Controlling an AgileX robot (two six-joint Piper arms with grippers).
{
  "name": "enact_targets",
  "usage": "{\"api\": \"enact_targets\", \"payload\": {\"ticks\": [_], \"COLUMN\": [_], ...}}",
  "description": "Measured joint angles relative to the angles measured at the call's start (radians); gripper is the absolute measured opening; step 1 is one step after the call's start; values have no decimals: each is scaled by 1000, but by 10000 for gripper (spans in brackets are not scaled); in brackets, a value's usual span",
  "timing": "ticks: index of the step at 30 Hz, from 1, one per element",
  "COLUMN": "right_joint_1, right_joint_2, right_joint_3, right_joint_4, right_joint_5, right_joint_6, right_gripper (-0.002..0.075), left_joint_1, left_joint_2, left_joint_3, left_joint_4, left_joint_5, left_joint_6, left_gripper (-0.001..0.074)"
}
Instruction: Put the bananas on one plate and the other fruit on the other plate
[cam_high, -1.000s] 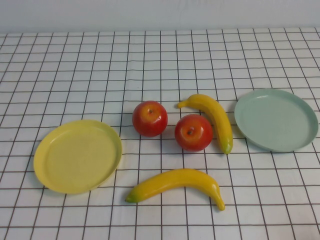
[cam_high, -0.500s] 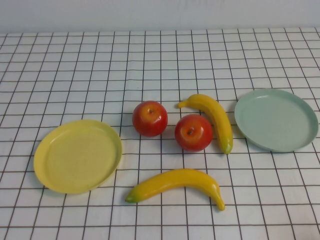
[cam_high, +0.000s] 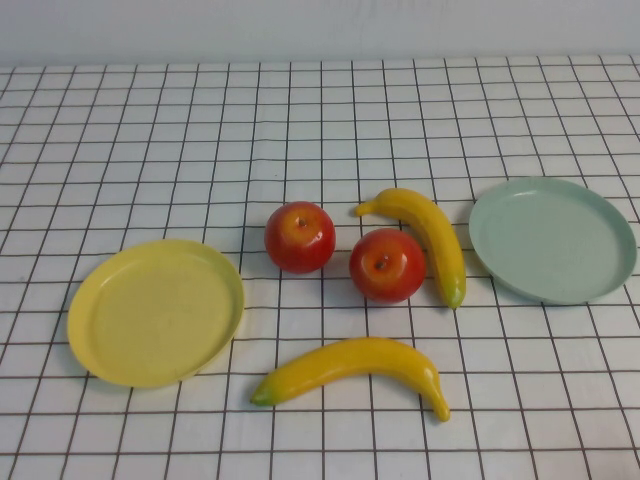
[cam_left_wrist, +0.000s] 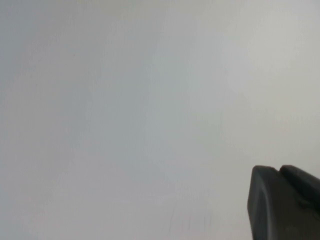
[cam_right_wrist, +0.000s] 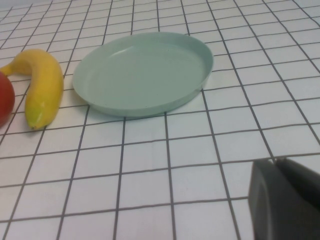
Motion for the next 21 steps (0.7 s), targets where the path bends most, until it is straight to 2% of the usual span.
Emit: {"api": "enact_targets", "payload": {"ticks": [2, 5, 8, 12, 17, 21], "right_joint_1": [0, 0, 0, 0, 0, 0], "right_joint_2": [0, 0, 0, 0, 0, 0], "right_joint_3": [0, 0, 0, 0, 0, 0], "right_joint_4": [0, 0, 0, 0, 0, 0], "right_joint_5": [0, 0, 0, 0, 0, 0], "right_joint_6": [-1, -1, -1, -2, -2, -2], "right_gripper": [-15, -15, -15, -15, -15, -15], "left_joint_1": [-2, -2, -2, -2, -2, -39], "left_joint_2": [0, -2, 26, 165, 471, 655], "left_joint_3": [-24, -62, -117, -214, -355, -439], "left_joint_4": [70, 96, 96, 110, 143, 200], "left_joint_5": [55, 280, 452, 498, 490, 483], "left_joint_6": [-61, -168, -181, -140, -97, -79], "left_gripper": [-2, -2, -2, -2, -2, -2]}}
